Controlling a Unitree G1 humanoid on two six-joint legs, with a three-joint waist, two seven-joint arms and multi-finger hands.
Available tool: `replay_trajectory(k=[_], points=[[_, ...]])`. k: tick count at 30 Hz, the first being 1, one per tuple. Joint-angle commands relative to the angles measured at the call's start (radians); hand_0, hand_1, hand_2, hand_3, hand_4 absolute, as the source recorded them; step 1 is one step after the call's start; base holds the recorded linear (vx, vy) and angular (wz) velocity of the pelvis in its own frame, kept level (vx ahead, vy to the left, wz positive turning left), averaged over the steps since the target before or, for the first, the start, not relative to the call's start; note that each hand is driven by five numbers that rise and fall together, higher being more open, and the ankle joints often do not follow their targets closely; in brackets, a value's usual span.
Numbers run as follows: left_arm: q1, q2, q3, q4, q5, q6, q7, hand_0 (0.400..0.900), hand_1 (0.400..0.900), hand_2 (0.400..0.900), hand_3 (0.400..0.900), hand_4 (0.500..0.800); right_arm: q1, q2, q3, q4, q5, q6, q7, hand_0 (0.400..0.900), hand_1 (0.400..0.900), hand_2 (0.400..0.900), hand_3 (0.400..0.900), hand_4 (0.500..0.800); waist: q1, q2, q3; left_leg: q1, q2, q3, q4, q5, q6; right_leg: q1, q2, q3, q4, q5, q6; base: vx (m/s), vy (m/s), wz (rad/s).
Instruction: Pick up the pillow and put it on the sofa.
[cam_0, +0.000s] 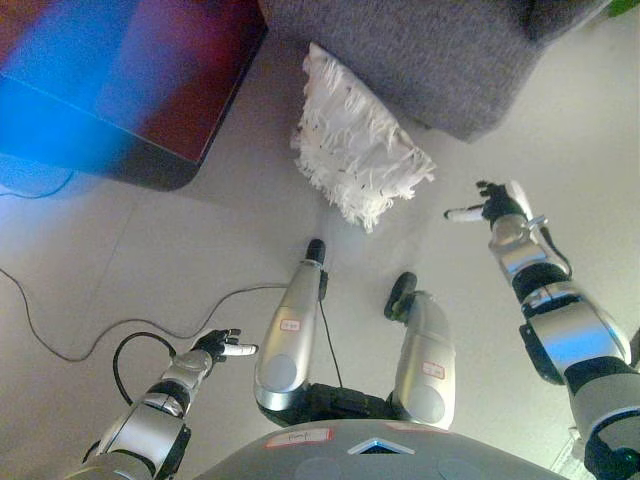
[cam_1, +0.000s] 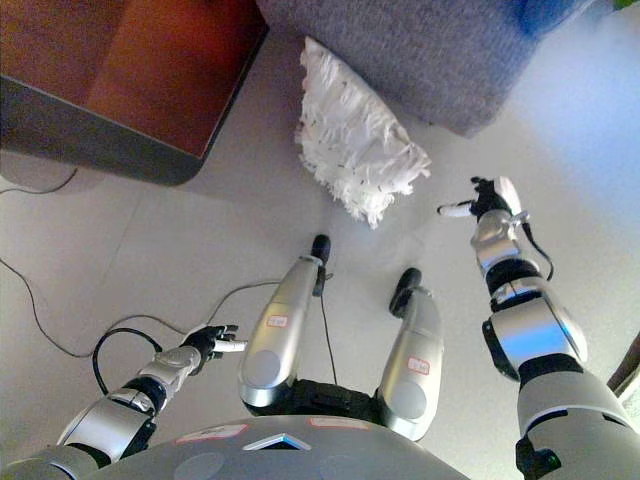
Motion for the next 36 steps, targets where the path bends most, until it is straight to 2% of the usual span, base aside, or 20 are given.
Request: replay_trajectory(k=[1,3,4,10,18,25,33,36], points=[[0.109,0.068,-0.016,0.002,-0.034,0.022,0.003,0.900,0.900,0.900,0.900,0.800,-0.046,-0.120,-0.007,0.009,0.034,0.010,0.009,0.900,0.900,0.900,0.900,0.800,0.010,0.025,-0.022,-0.096,0.010,0.026,-0.040,0.048,0.025,-0.004,-0.001,0.013,0.113,-0.086,-0.050,-0.03,0.042,0.02],[0.113,0.069,-0.019,-0.004,-0.045,0.025,0.005,0.900,0.900,0.900,0.900,0.800,-0.077,-0.136,0.002,0.014,0.044,0.012,0.021,0.900,0.900,0.900,0.900,0.800,0.012,0.032,-0.018,-0.127,0.001,0.026,0.006,0.029,0.034,-0.055,-0.006,0.019,0.174,-0.103,-0.059,0.01,0.015,0.08],[0.116,0.070,-0.020,-0.008,-0.049,0.026,0.003,0.900,0.900,0.900,0.900,0.800,-0.098,-0.147,0.011,0.018,0.053,0.017,0.030,0.900,0.900,0.900,0.900,0.800,0.011,0.031,-0.011,-0.142,-0.010,0.028,0.060,-0.017,0.035,-0.075,-0.015,0.028,0.225,-0.142,-0.057,0.04,-0.004,0.12],[0.137,0.071,-0.022,-0.032,-0.072,0.015,-0.005,0.900,0.900,0.900,0.900,0.800,-0.200,-0.196,0.044,0.032,0.056,0.023,0.065,0.900,0.900,0.900,0.900,0.800,0.018,0.064,0.007,-0.259,-0.048,0.028,0.223,-0.080,0.060,-0.232,-0.012,0.052,0.406,-0.192,-0.083,0.00,0.013,0.10],[0.184,0.079,-0.007,-0.044,-0.089,-0.005,-0.025,0.900,0.900,0.900,0.900,0.800,-0.298,-0.230,0.093,0.024,0.121,0.012,0.071,0.900,0.900,0.900,0.900,0.800,0.022,0.088,0.027,-0.374,-0.066,0.032,0.382,-0.126,0.073,-0.356,-0.006,0.070,0.565,-0.233,-0.100,-0.01,0.008,0.03],[0.233,0.081,0.009,-0.069,-0.074,-0.036,-0.033,0.900,0.900,0.900,0.900,0.800,-0.405,-0.237,0.116,-0.001,0.169,-0.016,0.114,0.900,0.900,0.900,0.900,0.800,0.033,0.100,0.035,-0.458,-0.085,0.039,0.513,-0.177,0.074,-0.428,-0.012,0.078,0.682,-0.263,-0.105,-0.01,0.014,0.04],[0.308,0.126,0.030,-0.151,-0.082,-0.070,-0.100,0.900,0.900,0.900,0.900,0.800,-0.495,-0.260,0.157,-0.034,0.197,-0.042,0.160,0.900,0.900,0.900,0.900,0.800,0.048,0.126,0.040,-0.491,-0.097,0.042,0.590,-0.210,0.066,-0.445,-0.017,0.083,0.751,-0.288,-0.106,0.02,0.022,0.02],[0.332,0.133,0.036,-0.151,-0.086,-0.086,-0.118,0.900,0.900,0.900,0.900,0.800,-0.540,-0.262,0.173,-0.033,0.196,-0.057,0.182,0.900,0.900,0.900,0.900,0.800,0.053,0.139,0.040,-0.497,-0.101,0.045,0.602,-0.210,0.062,-0.444,-0.019,0.088,0.763,-0.292,-0.107,0.04,0.048,0.02]])
